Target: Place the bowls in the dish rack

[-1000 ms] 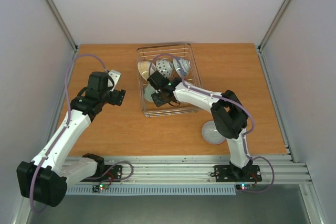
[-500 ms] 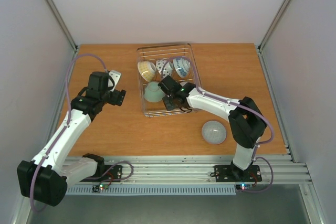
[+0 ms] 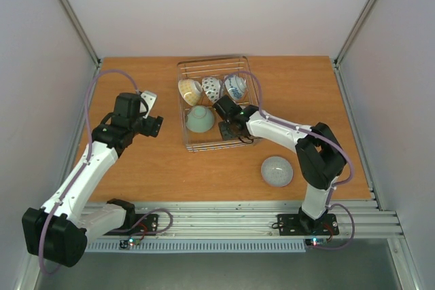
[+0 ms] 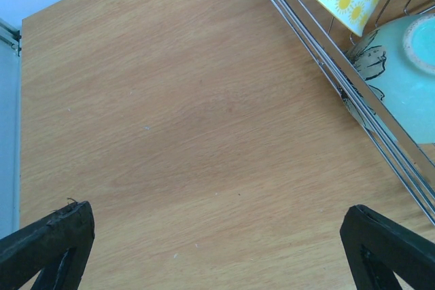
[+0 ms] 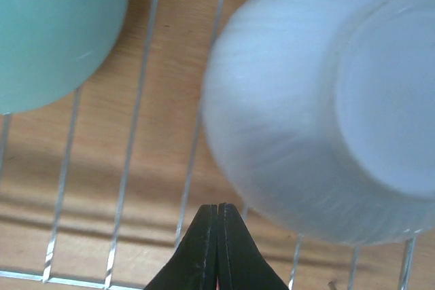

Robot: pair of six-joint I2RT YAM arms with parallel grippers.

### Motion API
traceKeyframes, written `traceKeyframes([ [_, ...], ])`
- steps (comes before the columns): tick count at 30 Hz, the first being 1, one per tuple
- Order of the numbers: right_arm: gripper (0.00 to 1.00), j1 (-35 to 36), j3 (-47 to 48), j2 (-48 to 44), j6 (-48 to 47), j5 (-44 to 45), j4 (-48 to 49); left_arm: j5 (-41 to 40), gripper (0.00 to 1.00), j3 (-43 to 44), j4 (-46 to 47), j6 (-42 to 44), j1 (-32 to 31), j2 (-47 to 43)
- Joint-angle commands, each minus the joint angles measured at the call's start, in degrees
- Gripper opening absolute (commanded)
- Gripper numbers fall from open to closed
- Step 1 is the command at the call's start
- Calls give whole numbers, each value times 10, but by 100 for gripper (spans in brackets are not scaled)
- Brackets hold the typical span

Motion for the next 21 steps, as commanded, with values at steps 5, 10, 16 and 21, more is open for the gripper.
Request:
traceKeyframes([
  [5, 1, -28, 14, 44, 12, 87, -11, 2, 99, -6, 14, 6, 2, 4],
  [10, 1, -32, 34, 56, 6, 113, -14, 2, 99, -7, 14, 7, 2, 4],
  [16, 1, -33, 36, 39, -3, 86, -8, 2, 99, -7, 15, 7, 3, 4],
  [21, 1, -32, -10, -28, -4, 6, 17, 5, 99, -7, 16, 7, 3, 5],
])
